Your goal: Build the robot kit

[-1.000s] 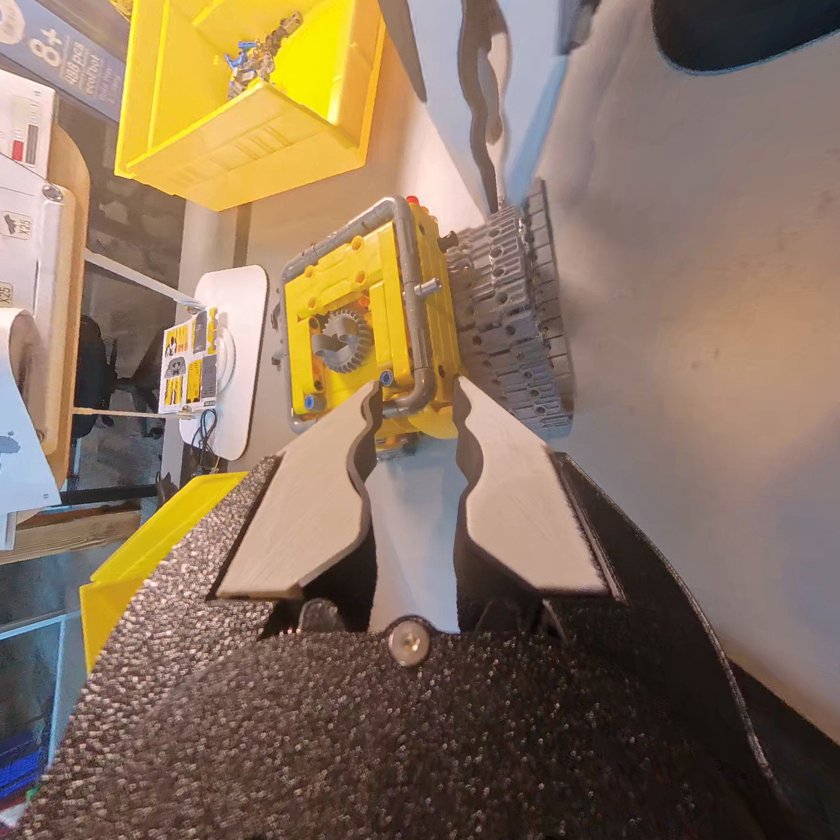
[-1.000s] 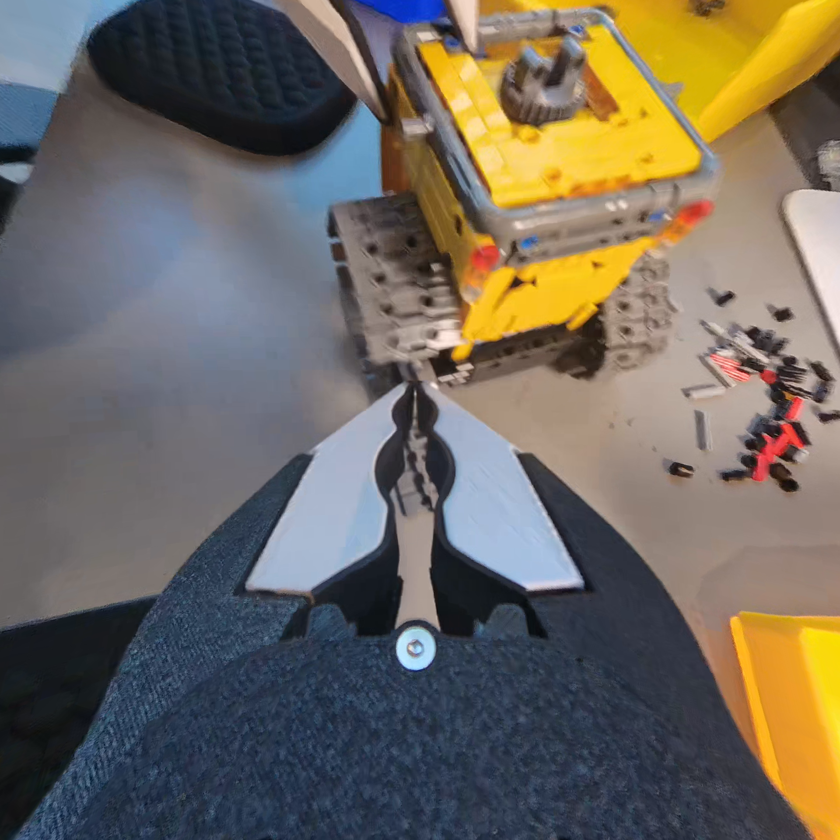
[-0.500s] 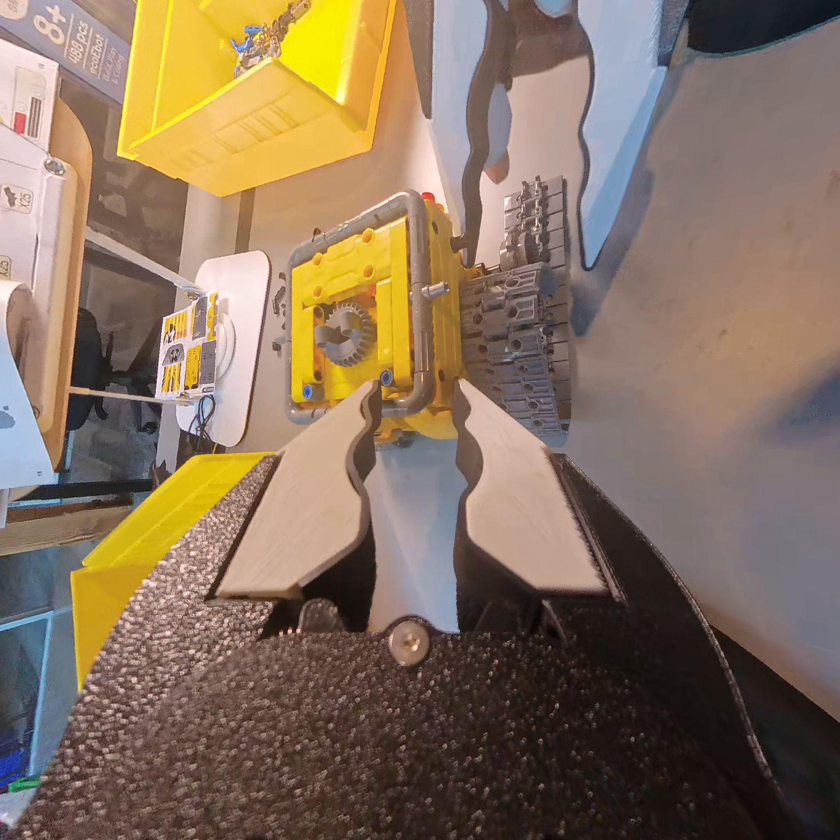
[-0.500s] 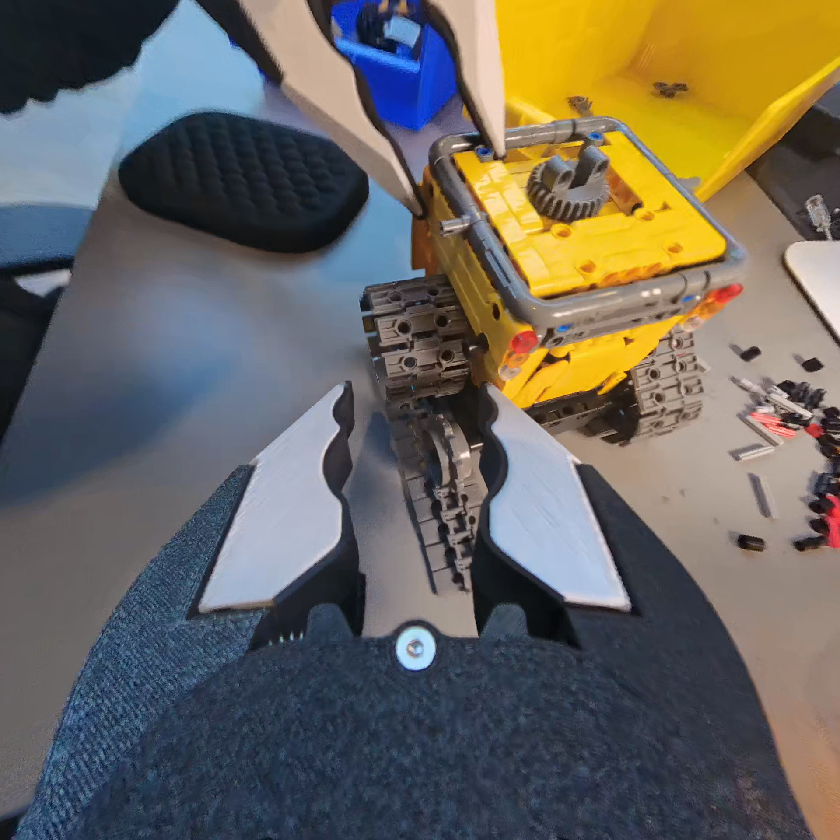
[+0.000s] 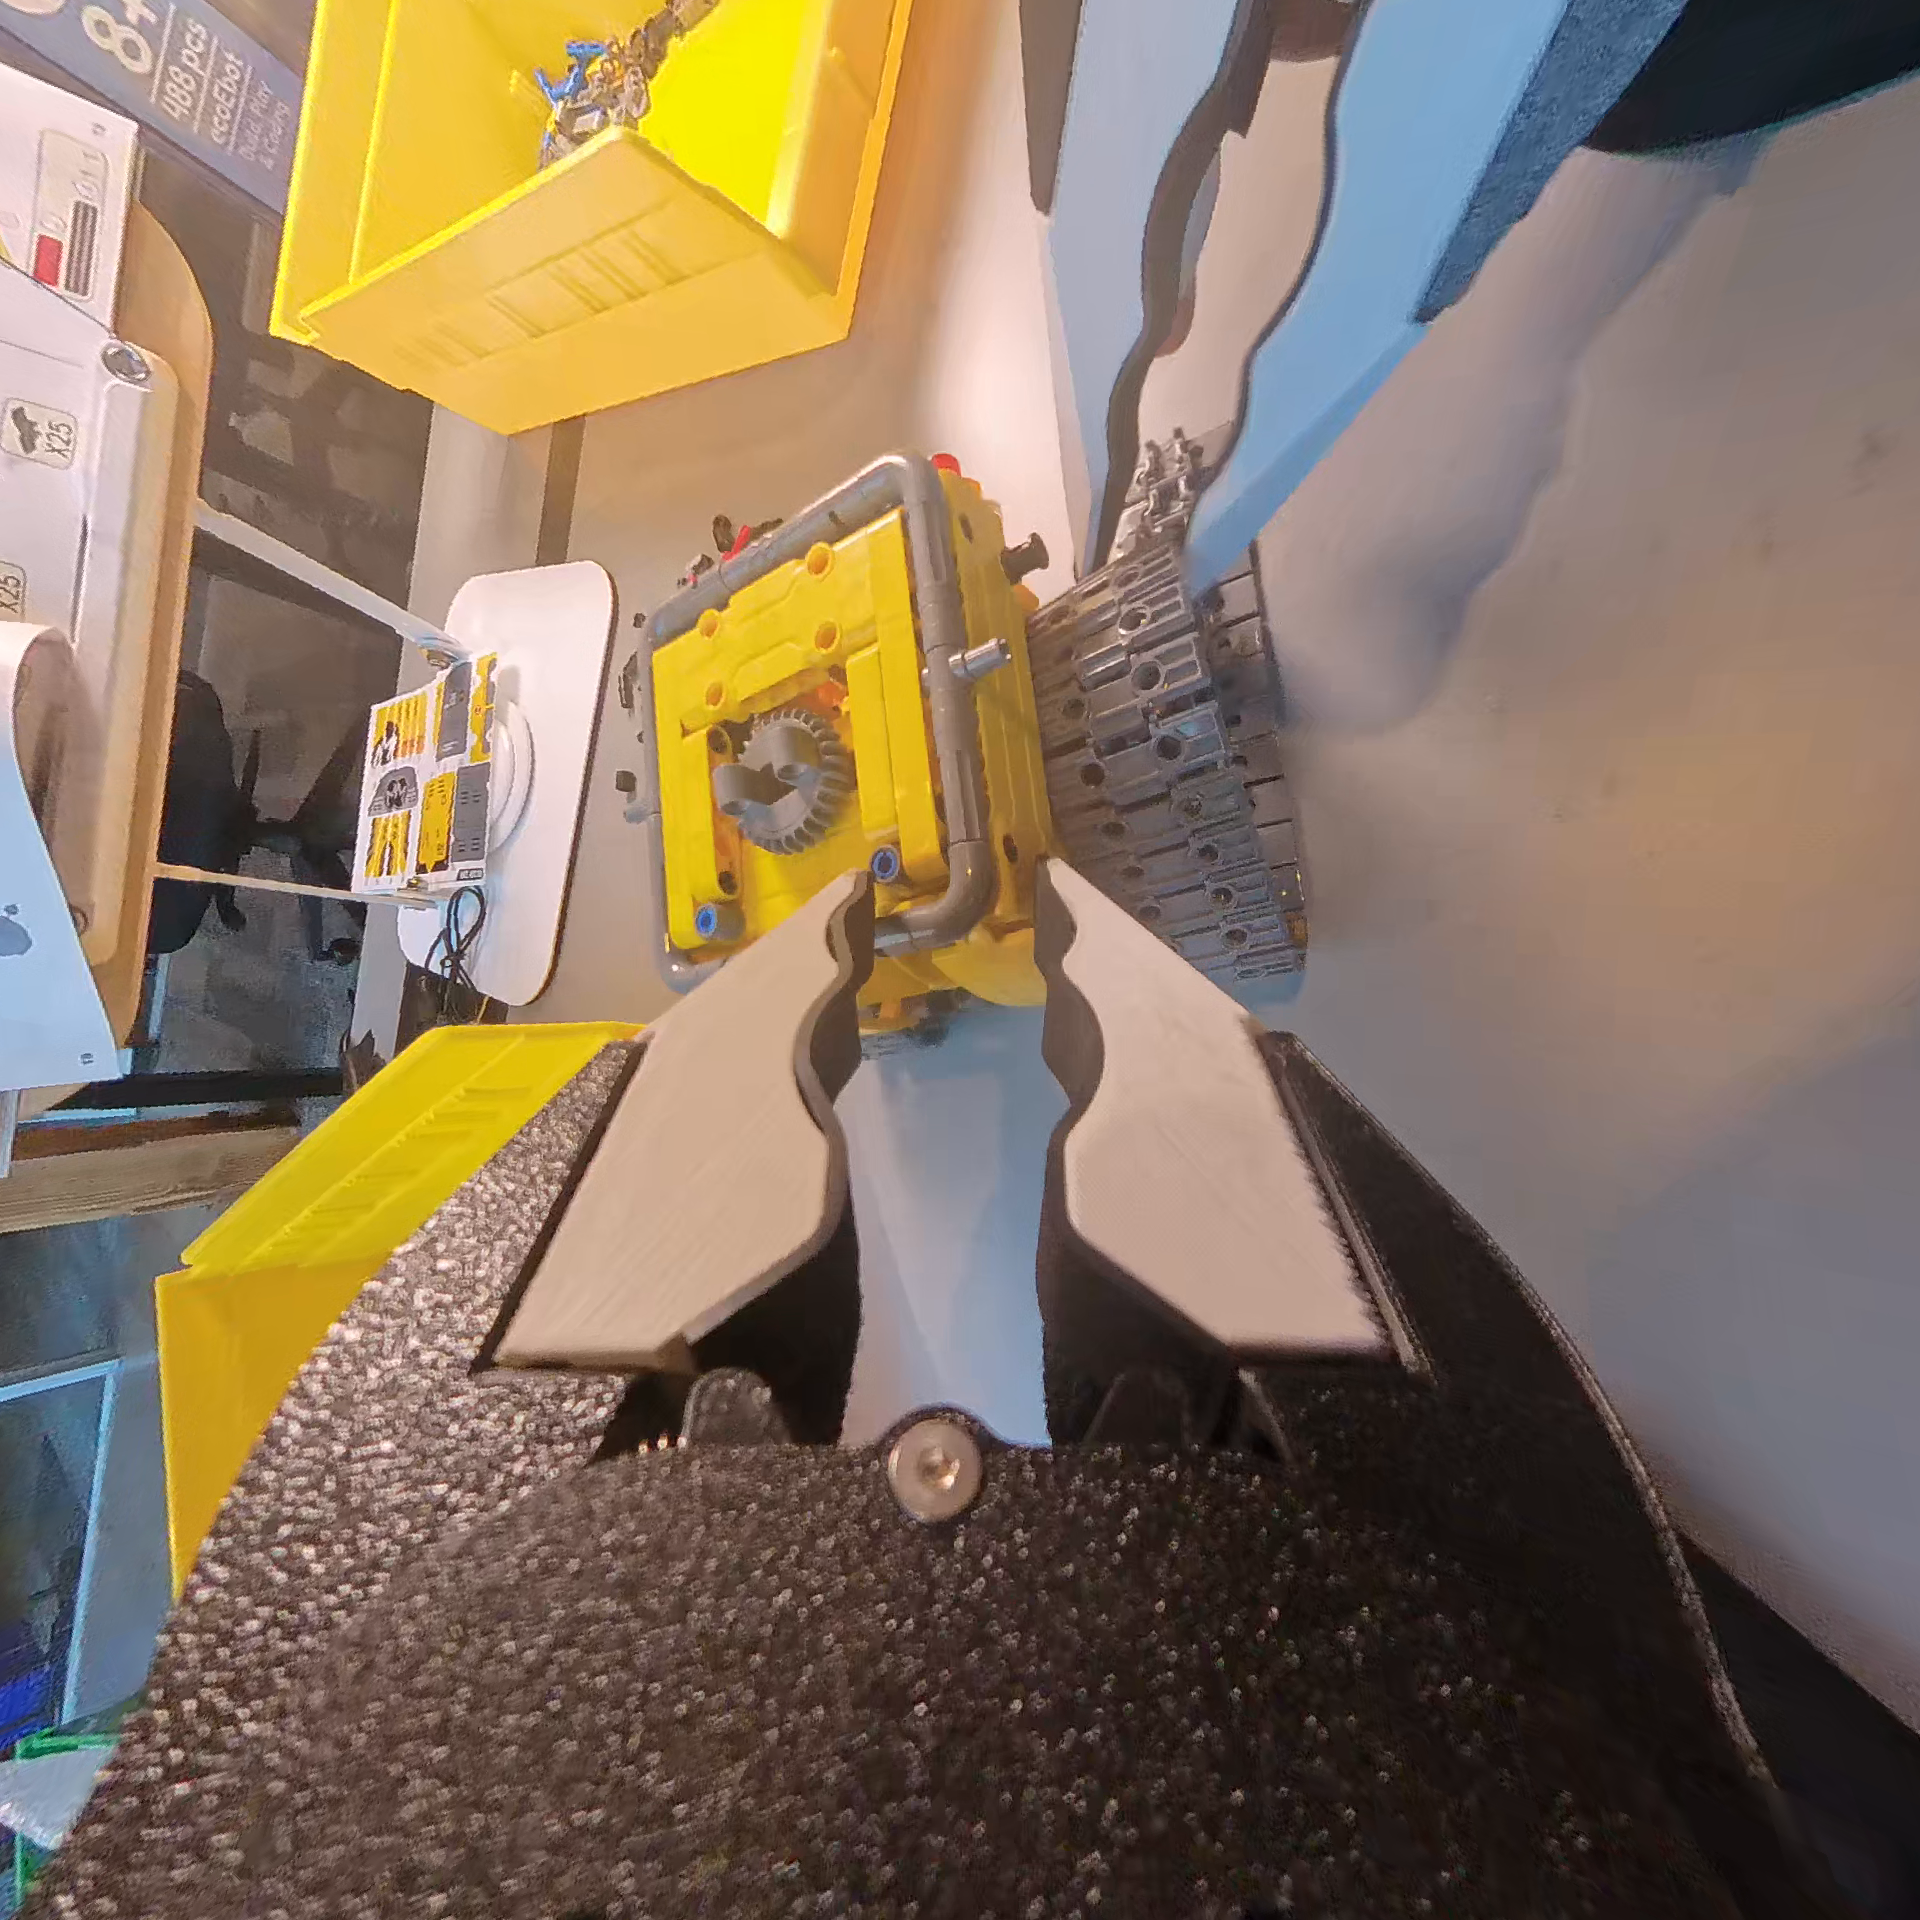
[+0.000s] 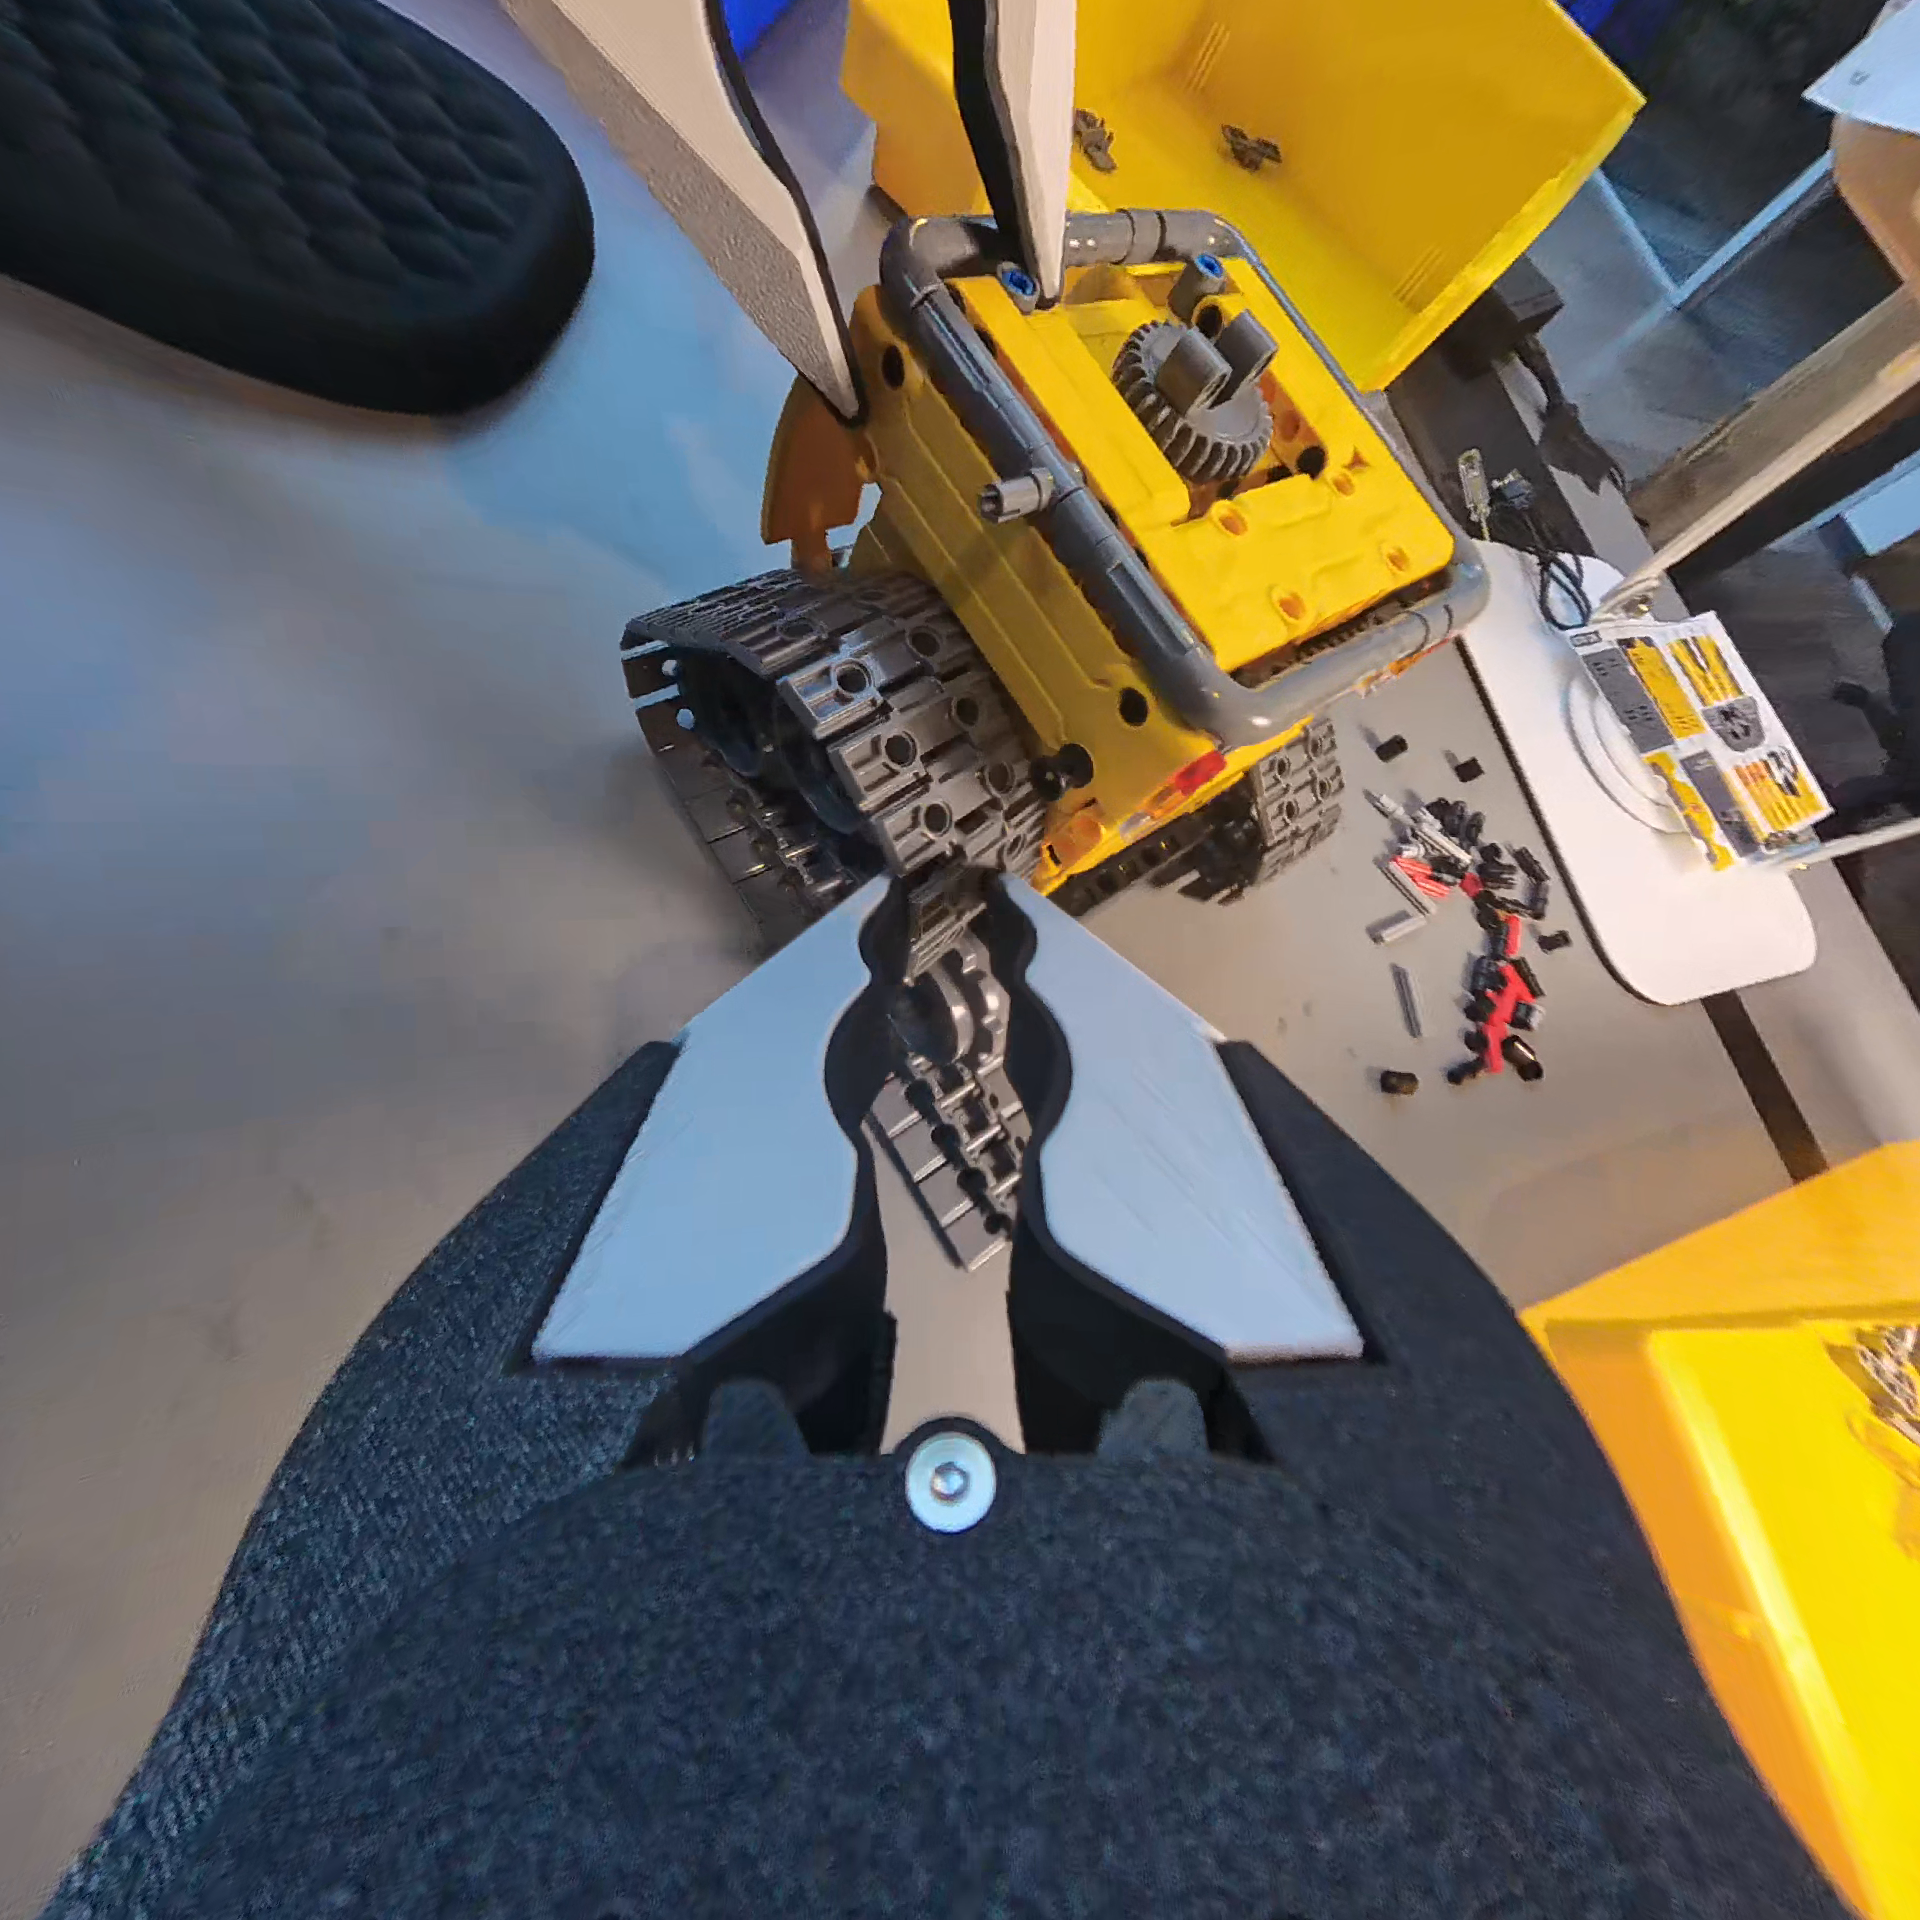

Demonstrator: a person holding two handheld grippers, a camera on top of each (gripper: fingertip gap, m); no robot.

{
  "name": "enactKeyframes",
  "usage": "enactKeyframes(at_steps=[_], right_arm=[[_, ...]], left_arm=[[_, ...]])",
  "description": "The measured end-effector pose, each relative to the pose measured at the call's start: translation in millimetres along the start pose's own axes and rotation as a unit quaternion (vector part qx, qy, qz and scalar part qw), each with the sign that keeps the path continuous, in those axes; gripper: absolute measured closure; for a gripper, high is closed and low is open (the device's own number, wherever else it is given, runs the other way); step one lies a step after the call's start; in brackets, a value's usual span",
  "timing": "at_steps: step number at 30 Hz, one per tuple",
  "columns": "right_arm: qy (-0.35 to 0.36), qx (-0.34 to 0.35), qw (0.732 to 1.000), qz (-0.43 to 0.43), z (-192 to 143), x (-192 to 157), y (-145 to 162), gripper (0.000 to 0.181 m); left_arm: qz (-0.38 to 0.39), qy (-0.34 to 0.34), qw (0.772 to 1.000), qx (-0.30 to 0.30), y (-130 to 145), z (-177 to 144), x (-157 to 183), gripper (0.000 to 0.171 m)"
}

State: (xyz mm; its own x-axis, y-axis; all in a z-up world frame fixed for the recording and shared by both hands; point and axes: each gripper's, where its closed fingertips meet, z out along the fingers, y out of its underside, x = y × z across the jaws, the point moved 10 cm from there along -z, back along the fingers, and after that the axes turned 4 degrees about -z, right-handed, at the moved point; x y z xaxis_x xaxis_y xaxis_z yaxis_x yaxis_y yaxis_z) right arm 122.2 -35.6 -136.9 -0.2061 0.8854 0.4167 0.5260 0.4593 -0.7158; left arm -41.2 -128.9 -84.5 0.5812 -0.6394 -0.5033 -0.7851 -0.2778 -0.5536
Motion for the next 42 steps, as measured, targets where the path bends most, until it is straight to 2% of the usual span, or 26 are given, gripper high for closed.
enactKeyframes(at_steps=[9,12,15,18,20,23,25,27,34,42], right_arm=[[0.043,-0.017,0.999,0.026,-11.9,11.9,21.9,0.174],[0.044,-0.011,0.998,0.036,-13.6,16.1,25.5,0.174],[0.054,0.006,0.998,0.019,-18.2,19.8,24.7,0.174],[0.056,0.005,0.998,0.005,-18.7,21.7,24.0,0.174],[0.051,0.007,0.999,0.010,-16.3,22.5,25.5,0.174],[0.050,0.017,0.998,0.021,-15.7,23.7,26.9,0.174],[0.056,0.021,0.998,0.021,-17.2,25.6,26.1,0.174],[0.063,0.022,0.998,0.023,-19.2,28.6,26.7,0.174],[0.042,0.035,0.998,0.023,-21.0,28.3,27.9,0.174],[0.020,0.038,0.999,-0.007,-29.4,2.4,17.6,0.174]], left_arm=[[-0.006,0.026,0.999,-0.025,-26.3,8.7,4.8,0.141],[-0.006,0.053,0.998,0.014,-33.7,2.1,0.7,0.135],[-0.063,0.112,0.989,0.076,-42.3,-15.5,-24.0,0.131],[-0.103,0.131,0.984,0.056,-45.4,-2.4,-62.9,0.127],[-0.143,0.210,0.966,0.042,-49.0,19.9,-83.5,0.113],[-0.196,0.314,0.929,0.020,-60.2,57.1,-104.4,0.102],[-0.181,0.355,0.917,-0.025,-68.0,79.0,-102.7,0.094],[-0.122,0.374,0.915,-0.089,-66.3,95.5,-93.9,0.102],[-0.098,0.417,0.899,-0.090,-65.9,95.9,-90.9,0.105],[-0.061,0.461,0.876,-0.125,-66.9,76.3,-68.2,0.111]])
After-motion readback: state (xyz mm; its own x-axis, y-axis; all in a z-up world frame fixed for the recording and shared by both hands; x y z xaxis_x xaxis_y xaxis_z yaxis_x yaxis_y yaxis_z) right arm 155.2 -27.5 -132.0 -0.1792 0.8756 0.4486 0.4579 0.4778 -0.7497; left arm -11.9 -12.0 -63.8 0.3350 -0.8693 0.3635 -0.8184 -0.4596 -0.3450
